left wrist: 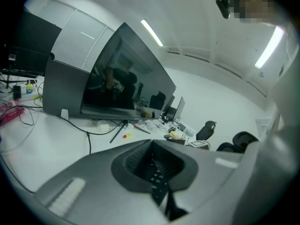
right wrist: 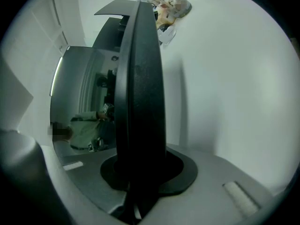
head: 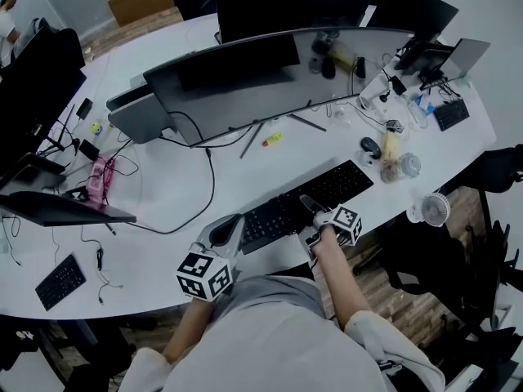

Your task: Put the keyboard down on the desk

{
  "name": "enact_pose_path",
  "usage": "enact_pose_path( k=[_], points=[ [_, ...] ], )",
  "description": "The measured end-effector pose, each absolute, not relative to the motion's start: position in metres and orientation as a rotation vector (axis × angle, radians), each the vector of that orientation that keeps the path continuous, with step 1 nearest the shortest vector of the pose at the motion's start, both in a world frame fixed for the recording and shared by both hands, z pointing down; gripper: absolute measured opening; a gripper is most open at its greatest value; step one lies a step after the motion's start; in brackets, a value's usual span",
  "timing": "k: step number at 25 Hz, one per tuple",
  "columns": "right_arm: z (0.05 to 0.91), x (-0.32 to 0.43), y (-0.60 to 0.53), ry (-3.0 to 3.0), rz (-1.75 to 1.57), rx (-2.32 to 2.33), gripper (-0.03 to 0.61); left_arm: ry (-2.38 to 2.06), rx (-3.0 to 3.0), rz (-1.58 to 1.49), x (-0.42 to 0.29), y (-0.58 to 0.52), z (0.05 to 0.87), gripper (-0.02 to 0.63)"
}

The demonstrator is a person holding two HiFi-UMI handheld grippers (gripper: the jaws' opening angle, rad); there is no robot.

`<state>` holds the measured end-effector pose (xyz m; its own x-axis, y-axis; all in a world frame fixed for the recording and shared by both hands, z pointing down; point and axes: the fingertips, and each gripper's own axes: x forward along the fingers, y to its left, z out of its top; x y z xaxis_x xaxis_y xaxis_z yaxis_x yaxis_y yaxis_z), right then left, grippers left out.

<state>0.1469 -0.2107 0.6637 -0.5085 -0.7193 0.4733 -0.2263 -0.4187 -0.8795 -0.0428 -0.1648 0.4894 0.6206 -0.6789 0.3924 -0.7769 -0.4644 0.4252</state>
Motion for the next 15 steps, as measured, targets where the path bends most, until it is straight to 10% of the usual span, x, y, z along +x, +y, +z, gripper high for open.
enact_pose_path(
  k=[15],
  points=[
    [0.684, 0.14, -0.228, 1.359, -2.02, -1.304, 0.083, -1.147, 2.246, 0.227, -0.049, -0.172, 0.494, 0.0]
  ],
)
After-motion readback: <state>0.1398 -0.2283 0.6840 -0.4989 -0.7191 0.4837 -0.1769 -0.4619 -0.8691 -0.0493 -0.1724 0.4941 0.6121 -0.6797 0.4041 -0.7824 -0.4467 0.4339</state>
